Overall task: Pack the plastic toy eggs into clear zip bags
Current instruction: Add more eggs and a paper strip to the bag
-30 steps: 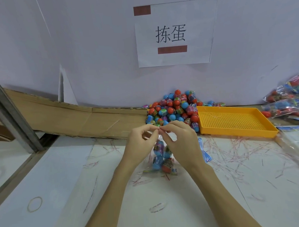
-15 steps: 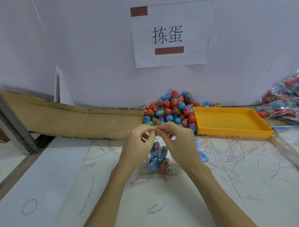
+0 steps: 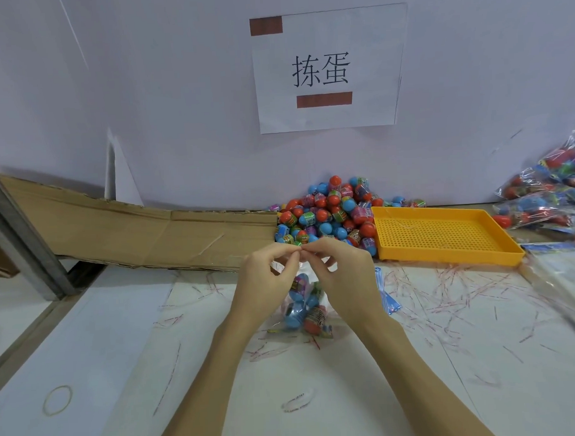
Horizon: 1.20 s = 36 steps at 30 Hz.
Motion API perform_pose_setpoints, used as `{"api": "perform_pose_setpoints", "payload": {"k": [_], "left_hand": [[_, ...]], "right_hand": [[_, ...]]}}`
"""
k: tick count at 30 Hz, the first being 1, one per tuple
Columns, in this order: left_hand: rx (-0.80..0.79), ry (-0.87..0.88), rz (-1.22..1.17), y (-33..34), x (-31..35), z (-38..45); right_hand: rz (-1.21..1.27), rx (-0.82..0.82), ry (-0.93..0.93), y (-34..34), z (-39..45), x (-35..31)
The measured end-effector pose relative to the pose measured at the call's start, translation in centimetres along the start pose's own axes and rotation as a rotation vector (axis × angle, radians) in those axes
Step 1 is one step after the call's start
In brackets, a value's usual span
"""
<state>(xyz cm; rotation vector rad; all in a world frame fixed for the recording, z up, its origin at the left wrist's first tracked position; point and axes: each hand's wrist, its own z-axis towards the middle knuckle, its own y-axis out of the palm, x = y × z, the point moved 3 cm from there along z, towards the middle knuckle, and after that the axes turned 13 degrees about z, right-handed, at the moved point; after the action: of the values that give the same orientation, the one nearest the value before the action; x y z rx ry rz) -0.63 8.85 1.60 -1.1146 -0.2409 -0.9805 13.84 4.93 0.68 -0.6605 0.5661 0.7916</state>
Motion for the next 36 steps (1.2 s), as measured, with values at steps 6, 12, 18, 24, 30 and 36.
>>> {"api": "perform_pose_setpoints", "payload": {"k": [6,12,18,24,30,36], "left_hand": [[0.009,0.073,0.072,0.2,-0.3,0.0],[0.018,0.110,0.068,0.4,0.0,-0.1],[0.014,0.073,0.053,0.3,-0.3,-0.1],[0.010,0.098,0.050,0.1,-0.4,0.0],[0.053,0.113,0.087,-0.1,-0.8,0.2],[0.215,-0.174,0.018,-1.4,-2.5,0.7]], "right_hand": [[-0.017,-0.007,0.012,-0.3,0.1,-0.1],[0.029,-0.014,0.084,-0.3,0.2,0.0],[0.086,-0.067,0.097,-0.1,0.2,-0.2],[0.178,-0.010,0.121,-0.5,0.4,-0.4],[0.133,0.070,0.075,0.1,0.2,-0.6],[0.079,0.199,0.131,-0.9,0.5,0.9]]}}
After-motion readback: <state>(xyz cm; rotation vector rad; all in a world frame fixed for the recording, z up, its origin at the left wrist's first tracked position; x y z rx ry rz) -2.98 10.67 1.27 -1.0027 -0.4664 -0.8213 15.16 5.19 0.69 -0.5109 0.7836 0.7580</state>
